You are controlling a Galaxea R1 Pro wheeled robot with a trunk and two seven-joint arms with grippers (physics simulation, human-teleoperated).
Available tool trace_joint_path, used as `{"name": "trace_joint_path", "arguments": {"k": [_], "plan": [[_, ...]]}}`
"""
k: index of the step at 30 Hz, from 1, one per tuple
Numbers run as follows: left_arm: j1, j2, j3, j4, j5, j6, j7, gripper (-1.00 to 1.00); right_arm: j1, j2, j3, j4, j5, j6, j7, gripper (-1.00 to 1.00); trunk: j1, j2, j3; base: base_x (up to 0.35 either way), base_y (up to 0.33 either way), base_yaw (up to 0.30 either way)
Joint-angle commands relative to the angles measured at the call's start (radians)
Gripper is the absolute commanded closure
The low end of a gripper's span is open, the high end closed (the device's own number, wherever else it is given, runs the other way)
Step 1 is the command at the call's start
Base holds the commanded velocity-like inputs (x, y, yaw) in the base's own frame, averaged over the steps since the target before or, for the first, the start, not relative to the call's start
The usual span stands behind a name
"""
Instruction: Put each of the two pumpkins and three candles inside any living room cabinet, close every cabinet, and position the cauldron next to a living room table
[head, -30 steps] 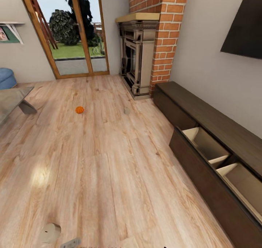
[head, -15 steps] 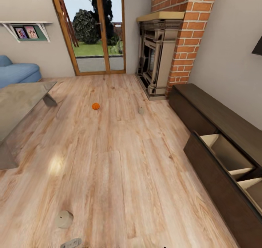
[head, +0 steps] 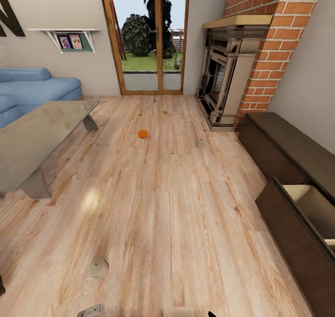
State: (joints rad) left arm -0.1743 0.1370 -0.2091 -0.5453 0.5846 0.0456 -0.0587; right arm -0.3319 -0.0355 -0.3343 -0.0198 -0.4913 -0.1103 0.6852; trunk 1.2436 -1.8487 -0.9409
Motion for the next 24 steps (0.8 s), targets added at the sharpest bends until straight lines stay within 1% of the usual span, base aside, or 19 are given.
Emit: {"name": "trace_joint_path", "arguments": {"k": [1, 18, 21, 24], "plan": [[-0.001, 0.001, -0.004, -0.001, 0.009, 0.003, 0.0, -1.0, -0.001, 0.0, -0.008, 0.001, 0.007, -0.004, 0.003, -1.0, 0.0, 0.0, 0.0, 0.0, 0.0, 0.296], [-0.001, 0.001, -0.001, -0.001, 0.017, 0.017, 0.008, -1.0, 0.0, -0.002, -0.006, 0.001, 0.007, -0.004, 0.005, -1.0, 0.0, 0.0, 0.007, 0.0, 0.0, 0.293], [-0.001, 0.001, -0.001, -0.001, 0.017, 0.017, 0.008, -1.0, 0.0, -0.007, -0.008, 0.001, 0.005, -0.001, 0.012, -1.0, 0.0, 0.0, 0.008, 0.0, 0.0, 0.104], [-0.001, 0.001, -0.001, -0.001, 0.017, 0.017, 0.008, -1.0, -0.001, -0.009, -0.01, 0.002, -0.001, 0.01, 0.003, -1.0, 0.0, 0.0, 0.008, 0.0, 0.0, 0.027]]}}
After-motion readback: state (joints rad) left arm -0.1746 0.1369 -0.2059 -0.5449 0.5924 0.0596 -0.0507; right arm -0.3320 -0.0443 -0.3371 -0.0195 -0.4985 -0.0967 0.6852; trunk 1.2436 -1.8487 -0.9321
